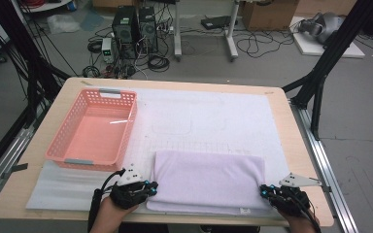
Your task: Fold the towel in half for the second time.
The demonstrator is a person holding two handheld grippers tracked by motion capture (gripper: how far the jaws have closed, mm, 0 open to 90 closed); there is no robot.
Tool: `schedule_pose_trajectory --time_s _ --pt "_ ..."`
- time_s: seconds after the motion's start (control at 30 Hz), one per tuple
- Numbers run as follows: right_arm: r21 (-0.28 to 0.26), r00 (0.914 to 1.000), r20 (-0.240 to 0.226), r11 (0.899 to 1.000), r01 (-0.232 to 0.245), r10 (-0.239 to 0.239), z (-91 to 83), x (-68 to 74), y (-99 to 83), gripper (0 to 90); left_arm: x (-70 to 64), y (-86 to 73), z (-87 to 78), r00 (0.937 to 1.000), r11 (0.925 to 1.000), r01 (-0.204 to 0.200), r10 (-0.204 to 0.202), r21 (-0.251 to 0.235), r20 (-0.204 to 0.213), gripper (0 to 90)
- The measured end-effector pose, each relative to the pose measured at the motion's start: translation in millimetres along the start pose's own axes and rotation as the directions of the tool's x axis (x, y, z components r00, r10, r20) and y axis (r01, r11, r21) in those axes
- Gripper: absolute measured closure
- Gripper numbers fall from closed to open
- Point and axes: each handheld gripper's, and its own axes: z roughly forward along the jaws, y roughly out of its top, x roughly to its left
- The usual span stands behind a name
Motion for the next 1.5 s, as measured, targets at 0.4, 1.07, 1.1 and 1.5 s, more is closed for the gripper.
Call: schedule_pose_trajectory --time_s 0.4,1.07,1.1,1.5 --pt "-0.022 0.9983 -0.057 1.0 0.013 -0.015 -36.7 4.9 14.6 86.5 -1.0 3.8 -32.9 0.9848 0.9922 0.108 -0.099 -0.062 0.143 86.6" --pt "-0.105 0.9924 0.109 0.993 -0.046 0.058 21.9 -32.8 43.6 40.5 36.6 52.0 36.3 0.9883 0.9874 0.102 -0.115 -0.121 -0.1 39.2" --pt "-0.091 0.9919 0.115 0.995 -0.043 0.054 27.6 -35.0 45.5 40.4 40.8 54.1 41.1 0.9859 0.987 0.112 -0.125 -0.115 -0.111 38.8" --pt "-0.007 0.9957 -0.029 0.996 -0.088 0.088 59.9 -62.0 52.1 52.0 66.2 53.0 70.7 0.9805 0.9909 0.133 -0.135 -0.023 -0.143 38.1"
